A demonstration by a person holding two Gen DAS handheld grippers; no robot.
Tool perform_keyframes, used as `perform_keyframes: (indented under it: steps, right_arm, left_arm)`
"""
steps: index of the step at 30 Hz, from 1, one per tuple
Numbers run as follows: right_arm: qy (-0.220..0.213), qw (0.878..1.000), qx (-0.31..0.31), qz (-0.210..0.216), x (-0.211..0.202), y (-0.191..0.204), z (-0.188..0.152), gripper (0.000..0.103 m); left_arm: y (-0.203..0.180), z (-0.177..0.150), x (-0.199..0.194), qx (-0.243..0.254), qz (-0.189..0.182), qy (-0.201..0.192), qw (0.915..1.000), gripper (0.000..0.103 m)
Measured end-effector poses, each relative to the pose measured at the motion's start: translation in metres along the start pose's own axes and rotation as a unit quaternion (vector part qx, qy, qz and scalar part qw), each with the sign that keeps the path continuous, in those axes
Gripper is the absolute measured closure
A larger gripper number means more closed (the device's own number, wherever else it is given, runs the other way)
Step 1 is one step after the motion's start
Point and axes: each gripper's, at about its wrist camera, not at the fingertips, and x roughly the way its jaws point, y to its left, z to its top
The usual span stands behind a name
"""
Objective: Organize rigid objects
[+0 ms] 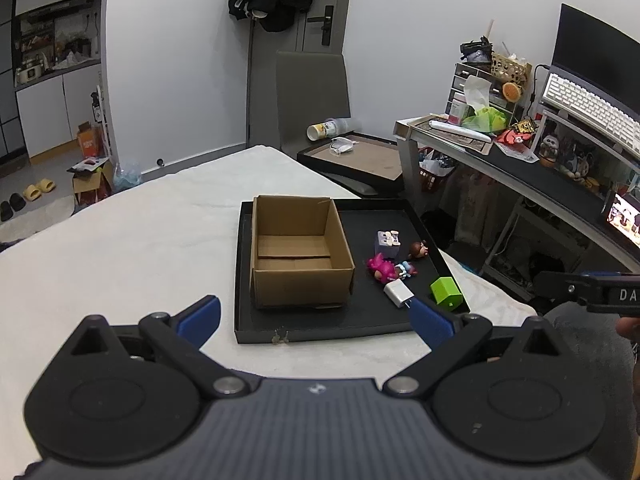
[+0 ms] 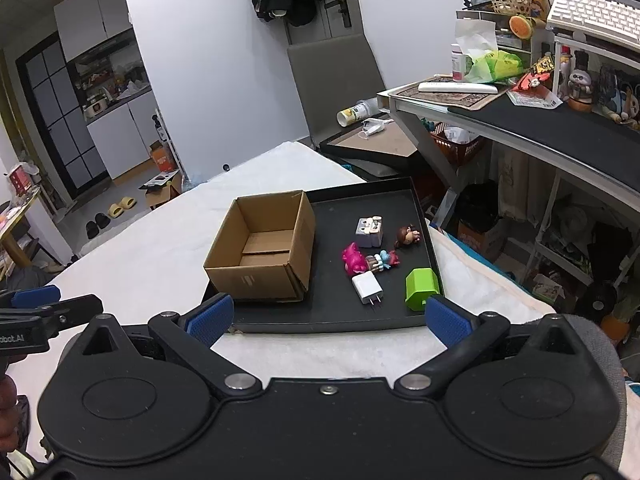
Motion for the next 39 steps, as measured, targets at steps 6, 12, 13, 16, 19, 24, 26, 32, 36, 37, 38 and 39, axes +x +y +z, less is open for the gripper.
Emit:
perform_keyframes:
  steps: [6, 12, 13, 16, 19, 24, 26, 32, 36, 37, 38, 39]
  right_arm:
    - [0.002, 1.0, 0.001, -0.002, 0.001, -0.002, 0.0, 0.0]
    - [0.004, 1.0, 0.007, -0.005, 0.003, -0.006, -0.003, 0.0]
    - [0.004, 1.0, 0.007, -0.005, 0.003, -0.006, -0.003, 0.0]
    - [0.004, 1.0, 0.008, -0.006, 0.004, -0.007, -0.003, 0.0]
    - [0.005, 1.0, 0.012, -0.008, 0.004, -0.009, -0.002, 0.0]
    - [0.005, 1.0, 0.008, -0.011, 0.005, -0.008, 0.001, 0.0]
    - [0.004, 1.0, 0.006, -0.012, 0.006, -0.008, 0.002, 0.0]
    - [0.01, 1.0, 0.007, -0.014, 0.014, -0.011, 0.005, 0.0]
    - [0.015, 1.0, 0.007, -0.018, 0.022, -0.014, 0.006, 0.0]
    - [0.016, 1.0, 0.007, -0.018, 0.024, -0.015, 0.007, 0.0]
    - [0.017, 1.0, 0.008, -0.018, 0.026, -0.017, 0.007, 0.0]
    - [0.018, 1.0, 0.008, -0.019, 0.029, -0.017, 0.008, 0.0]
  left_arm:
    - [-0.001, 0.001, 0.002, 0.004, 0.002, 0.003, 1.0, 0.003]
    - [-0.003, -0.001, 0.004, 0.009, 0.0, 0.003, 1.0, 0.003]
    - [-0.003, -0.001, 0.005, 0.01, 0.001, 0.003, 0.9999, 0.003]
    - [-0.003, 0.0, 0.006, 0.009, 0.0, 0.005, 0.9999, 0.003]
    - [-0.003, 0.001, 0.005, 0.012, 0.0, 0.003, 0.9999, 0.003]
    - [-0.003, 0.004, 0.006, 0.014, -0.002, 0.0, 0.9999, 0.003]
    - [-0.002, 0.006, 0.007, 0.013, -0.002, 0.001, 0.9999, 0.003]
    - [-0.002, 0.011, 0.015, 0.014, -0.001, 0.006, 0.9999, 0.003]
    - [-0.002, 0.013, 0.024, 0.018, -0.002, 0.013, 0.9997, 0.003]
    - [-0.003, 0.013, 0.026, 0.02, -0.001, 0.016, 0.9997, 0.003]
    - [-0.003, 0.013, 0.029, 0.022, -0.001, 0.018, 0.9996, 0.003]
    - [-0.003, 0.014, 0.032, 0.023, -0.001, 0.02, 0.9995, 0.003]
